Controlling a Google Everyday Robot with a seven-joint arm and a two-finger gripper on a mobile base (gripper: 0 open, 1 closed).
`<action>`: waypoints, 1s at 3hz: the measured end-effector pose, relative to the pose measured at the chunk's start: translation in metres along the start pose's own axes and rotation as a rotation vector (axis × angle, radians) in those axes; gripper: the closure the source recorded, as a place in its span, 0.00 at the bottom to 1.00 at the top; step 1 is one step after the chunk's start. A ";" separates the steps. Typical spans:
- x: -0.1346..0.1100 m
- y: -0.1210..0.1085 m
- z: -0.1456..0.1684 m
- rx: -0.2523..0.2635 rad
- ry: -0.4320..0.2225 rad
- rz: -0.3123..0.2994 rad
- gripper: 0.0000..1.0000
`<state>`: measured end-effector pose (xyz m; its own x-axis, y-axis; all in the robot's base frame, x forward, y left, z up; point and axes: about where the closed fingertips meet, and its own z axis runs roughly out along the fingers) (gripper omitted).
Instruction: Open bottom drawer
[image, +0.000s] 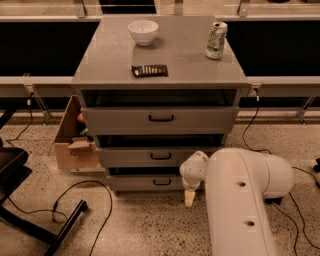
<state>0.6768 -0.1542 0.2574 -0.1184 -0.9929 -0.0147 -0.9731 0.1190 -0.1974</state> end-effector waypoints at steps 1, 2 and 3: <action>-0.006 -0.007 0.012 0.017 0.029 -0.044 0.00; -0.008 -0.012 0.027 0.020 0.062 -0.056 0.00; -0.007 -0.024 0.042 0.025 0.090 -0.057 0.00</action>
Offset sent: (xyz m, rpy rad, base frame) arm 0.0350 0.0083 -0.0368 -0.1198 -0.0183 0.0479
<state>0.7095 -0.1504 0.2211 -0.0812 -0.9931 0.0851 -0.9737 0.0608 -0.2195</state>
